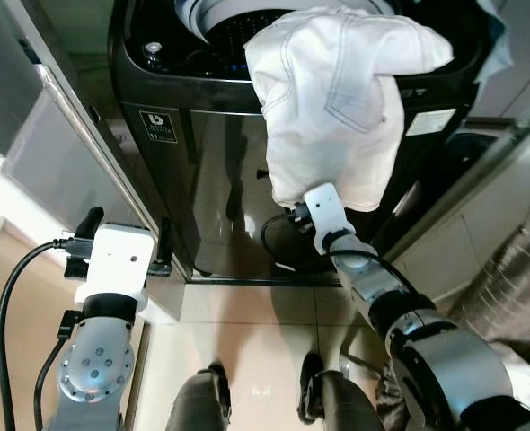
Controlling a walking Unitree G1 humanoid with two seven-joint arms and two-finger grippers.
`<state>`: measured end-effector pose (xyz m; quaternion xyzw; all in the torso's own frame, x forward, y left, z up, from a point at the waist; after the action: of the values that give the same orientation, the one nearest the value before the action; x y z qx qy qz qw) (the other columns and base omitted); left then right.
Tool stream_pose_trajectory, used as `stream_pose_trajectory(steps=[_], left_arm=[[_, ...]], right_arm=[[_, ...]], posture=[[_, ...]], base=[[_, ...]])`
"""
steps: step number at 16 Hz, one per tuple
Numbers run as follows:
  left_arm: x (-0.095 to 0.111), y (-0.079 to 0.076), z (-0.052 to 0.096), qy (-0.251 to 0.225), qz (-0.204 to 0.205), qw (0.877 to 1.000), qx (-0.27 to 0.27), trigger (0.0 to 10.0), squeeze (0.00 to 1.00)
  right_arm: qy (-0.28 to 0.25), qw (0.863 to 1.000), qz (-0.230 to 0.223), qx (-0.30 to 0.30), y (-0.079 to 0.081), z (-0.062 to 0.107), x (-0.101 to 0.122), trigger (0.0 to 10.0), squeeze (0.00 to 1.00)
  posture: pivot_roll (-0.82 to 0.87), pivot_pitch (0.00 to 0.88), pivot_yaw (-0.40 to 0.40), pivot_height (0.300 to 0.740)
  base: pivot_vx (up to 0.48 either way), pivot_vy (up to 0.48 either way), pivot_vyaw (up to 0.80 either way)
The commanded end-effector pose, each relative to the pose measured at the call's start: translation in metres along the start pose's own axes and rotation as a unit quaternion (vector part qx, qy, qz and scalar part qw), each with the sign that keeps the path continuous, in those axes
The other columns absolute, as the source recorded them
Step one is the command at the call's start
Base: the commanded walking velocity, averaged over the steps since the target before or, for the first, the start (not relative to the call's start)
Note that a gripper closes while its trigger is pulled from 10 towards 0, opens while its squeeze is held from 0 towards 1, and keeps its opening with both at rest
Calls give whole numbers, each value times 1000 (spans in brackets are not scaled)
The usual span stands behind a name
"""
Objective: Clothes washing
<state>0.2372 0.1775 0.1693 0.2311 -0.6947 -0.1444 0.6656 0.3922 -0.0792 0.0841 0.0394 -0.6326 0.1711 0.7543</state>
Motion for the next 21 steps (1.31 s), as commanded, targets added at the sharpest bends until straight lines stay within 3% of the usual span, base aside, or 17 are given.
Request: stream_pose_trajectory(steps=[1, 3, 6, 9, 10, 11, 14, 15, 18, 21], left_arm=[[2, 0, 3, 2, 0, 1000, 0, 10000, 0], [2, -3, -2, 1, 5, 1000, 4, 10000, 0], [3, -9, -10, -4, 16, 1000, 3, 10000, 0], [6, -15, -19, -12, 28, 999, 8, 10000, 0], [8, -17, -22, -17, 35, 999, 13, 10000, 0], [9, -18, -24, -19, 38, 999, 16, 10000, 0], [12, -23, -31, -26, 52, 998, 21, 10000, 0], [13, -26, -35, -31, 57, 998, 23, 10000, 0], [16, -25, -45, -39, 63, 997, 38, 10000, 0], [17, -25, -57, -42, 62, 996, 56, 10000, 0]], right_arm=[[-11, 1000, 13, -5, -3, -2, 8, 10000, 0], [-49, 998, 22, -15, -9, -9, 36, 10000, 0], [-71, 997, 35, -10, -8, -13, 55, 10000, 0], [-120, 991, 56, 6, -5, -18, 91, 10000, 0], [-182, 981, 62, 24, -2, -18, 132, 10000, 0], [-207, 976, 64, 31, -1, -17, 149, 10000, 0], [-245, 965, 66, 62, 4, -14, 183, 10000, 0], [-251, 962, 88, 69, 7, -14, 193, 10000, 0], [-290, 945, 144, 45, 6, -9, 226, 10000, 0], [-337, 930, 147, 28, 4, 0, 261, 10000, 0]], posture=[[297, 297, -14, 740], [279, 272, -28, 740], [253, 249, -47, 740], [236, 219, -71, 740], [228, 200, -86, 740], [224, 191, -93, 740], [214, 162, -109, 740], [205, 139, -121, 740], [197, 111, -133, 740], [177, 80, -142, 740]], base=[[0, 0, 0], [0, 0, 0], [0, 0, 0], [0, 0, 0], [0, 0, 0], [0, 0, 0], [0, 0, 0], [0, 0, 0], [0, 0, 0], [0, 0, 0]])
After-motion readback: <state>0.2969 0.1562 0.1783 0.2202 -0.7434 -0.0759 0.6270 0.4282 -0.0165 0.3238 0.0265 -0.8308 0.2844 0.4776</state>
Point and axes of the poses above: a point about 5 cm out from each wrist's last joint towards the gripper, its own z axis pointing back from the gripper into the wrist, its own x axis along the axis of the wrist's last joint, y = z × x, the point moved 3 cm from there along -z, pointing out of the wrist towards the gripper, and after that the axes turned 8 degrees about -z, right-handed, at the moved point
